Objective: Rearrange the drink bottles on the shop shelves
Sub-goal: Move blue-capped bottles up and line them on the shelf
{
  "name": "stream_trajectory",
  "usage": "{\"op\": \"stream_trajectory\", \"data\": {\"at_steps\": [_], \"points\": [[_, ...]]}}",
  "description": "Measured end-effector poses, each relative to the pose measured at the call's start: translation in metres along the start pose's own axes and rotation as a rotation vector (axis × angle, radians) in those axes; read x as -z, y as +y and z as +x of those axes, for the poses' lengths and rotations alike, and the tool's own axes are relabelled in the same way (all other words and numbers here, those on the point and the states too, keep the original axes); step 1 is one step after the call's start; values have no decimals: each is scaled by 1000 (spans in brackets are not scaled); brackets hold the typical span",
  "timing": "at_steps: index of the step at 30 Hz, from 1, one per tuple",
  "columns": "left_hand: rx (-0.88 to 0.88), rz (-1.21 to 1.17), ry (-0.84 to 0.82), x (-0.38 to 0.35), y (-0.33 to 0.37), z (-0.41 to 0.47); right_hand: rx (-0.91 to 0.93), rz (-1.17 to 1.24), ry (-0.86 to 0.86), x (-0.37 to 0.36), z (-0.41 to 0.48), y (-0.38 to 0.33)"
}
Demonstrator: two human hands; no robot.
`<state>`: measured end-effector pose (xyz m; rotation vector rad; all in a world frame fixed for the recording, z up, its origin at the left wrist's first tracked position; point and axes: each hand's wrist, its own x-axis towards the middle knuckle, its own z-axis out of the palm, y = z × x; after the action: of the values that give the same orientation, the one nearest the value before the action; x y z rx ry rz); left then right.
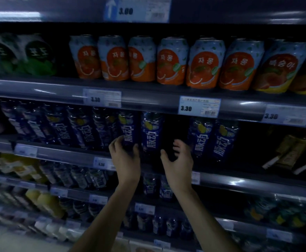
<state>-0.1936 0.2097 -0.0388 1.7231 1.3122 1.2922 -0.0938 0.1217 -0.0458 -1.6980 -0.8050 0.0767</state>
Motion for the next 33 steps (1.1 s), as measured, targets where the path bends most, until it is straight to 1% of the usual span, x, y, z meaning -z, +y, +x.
{"op": "stream_trajectory", "data": {"at_steps": [2, 4, 8, 12, 16, 21, 27, 30, 33], "points": [[54, 28, -12, 0, -4, 11, -19, 0, -14, -18, 1, -6], [68, 39, -37, -2, -6, 16, -28, -21, -6, -34, 3, -12], [76, -30, -119, -15, -6, 16, -38, -37, 52, -54, 7, -17], [65, 4, -78, -20, -5, 26, -44, -78, 115, -63, 10, -17], [17, 52, -63, -22, -9, 27, -83, -70, 83, -65, 13, -16], [52, 30, -26, -28, -8, 21, -94, -42, 80, -59, 17, -16], [91, -24, 28, -30, -5, 27, -100, -73, 126, -55, 19, -15], [92, 17, 45, -32, -3, 29, -103, -90, 150, -49, 19, -12], [85, 131, 32, -35, -1, 29, -92, -107, 175, -42, 19, -9]]}}
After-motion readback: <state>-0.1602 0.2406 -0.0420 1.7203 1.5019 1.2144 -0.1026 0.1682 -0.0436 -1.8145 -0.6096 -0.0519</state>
